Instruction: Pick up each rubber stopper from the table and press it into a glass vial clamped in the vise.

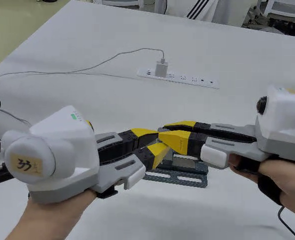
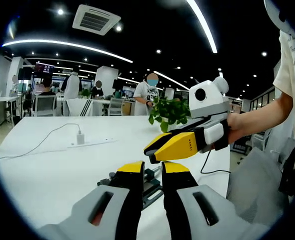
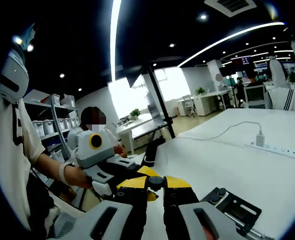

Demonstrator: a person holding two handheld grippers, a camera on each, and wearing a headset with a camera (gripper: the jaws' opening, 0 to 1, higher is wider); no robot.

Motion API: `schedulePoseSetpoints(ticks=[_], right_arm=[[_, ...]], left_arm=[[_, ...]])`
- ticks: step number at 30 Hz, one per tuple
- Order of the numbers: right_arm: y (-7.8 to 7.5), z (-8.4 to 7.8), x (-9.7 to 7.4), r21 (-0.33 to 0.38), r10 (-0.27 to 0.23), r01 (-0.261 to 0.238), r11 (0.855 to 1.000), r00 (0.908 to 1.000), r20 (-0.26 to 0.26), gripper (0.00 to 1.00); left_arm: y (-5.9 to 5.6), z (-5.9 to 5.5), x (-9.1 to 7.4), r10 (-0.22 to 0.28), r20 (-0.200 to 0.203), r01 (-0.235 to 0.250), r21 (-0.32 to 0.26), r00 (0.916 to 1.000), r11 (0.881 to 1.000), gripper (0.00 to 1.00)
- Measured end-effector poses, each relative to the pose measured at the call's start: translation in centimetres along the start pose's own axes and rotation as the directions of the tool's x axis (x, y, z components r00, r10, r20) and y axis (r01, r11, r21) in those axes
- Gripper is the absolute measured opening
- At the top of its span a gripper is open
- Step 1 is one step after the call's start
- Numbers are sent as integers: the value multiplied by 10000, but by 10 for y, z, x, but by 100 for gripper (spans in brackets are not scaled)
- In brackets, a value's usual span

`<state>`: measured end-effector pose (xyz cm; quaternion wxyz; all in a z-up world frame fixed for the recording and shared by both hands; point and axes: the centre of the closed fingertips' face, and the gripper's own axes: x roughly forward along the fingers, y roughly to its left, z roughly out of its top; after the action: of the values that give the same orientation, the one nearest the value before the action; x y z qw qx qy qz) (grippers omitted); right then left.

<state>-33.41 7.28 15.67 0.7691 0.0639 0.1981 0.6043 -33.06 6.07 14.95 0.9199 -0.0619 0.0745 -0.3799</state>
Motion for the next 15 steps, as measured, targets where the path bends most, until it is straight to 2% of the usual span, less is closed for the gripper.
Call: schedulePoseSetpoints(ticks=[7,15], right_arm=[[2,-1,-3,-74,41,-41,10000,10000,29,6],[7,1,-6,188,380,-385,9991,9989,264,6]], left_arm=[[-7,0,0,-213,42,212,62,9998,9998,5],[-10,3,-2,-329,162,328,20,9993,9995,4]])
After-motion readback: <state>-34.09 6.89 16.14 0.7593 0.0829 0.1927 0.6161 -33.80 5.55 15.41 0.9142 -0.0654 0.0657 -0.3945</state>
